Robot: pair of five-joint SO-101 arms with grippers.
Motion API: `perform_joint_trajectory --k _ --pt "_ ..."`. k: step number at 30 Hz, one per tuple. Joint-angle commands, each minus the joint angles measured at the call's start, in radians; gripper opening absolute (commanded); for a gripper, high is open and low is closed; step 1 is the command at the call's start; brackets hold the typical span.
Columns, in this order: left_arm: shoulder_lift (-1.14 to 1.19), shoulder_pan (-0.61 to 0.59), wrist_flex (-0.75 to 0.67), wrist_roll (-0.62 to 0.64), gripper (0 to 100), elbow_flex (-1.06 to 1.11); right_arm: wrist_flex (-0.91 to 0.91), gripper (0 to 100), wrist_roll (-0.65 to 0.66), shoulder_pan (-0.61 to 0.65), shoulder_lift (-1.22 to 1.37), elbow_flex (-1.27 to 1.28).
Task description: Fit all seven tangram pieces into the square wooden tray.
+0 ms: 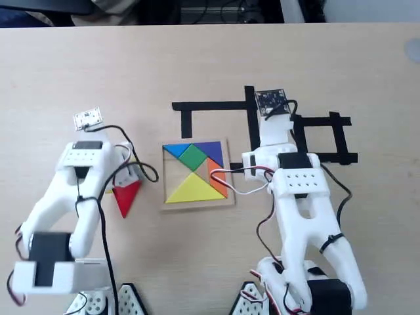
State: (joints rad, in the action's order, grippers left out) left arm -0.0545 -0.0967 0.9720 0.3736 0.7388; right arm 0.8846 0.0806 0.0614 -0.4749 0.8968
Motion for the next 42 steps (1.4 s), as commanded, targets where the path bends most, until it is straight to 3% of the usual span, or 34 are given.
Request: perform_joint_trajectory --k 1,34,42 --pt "0.074 0.007 0.04 0.017 29 -0.068 -0.006 1.5 0.009 0.012 -0.03 -0.002" --pt "0.097 -0.001 0.055 0.009 28 -0.062 -0.006 1.5 0.009 0.012 -0.03 -0.002" --pt "0.097 -0.001 0.028 -0.048 20 -0.058 -0.006 1.5 0.009 0.012 -0.03 -0.002"
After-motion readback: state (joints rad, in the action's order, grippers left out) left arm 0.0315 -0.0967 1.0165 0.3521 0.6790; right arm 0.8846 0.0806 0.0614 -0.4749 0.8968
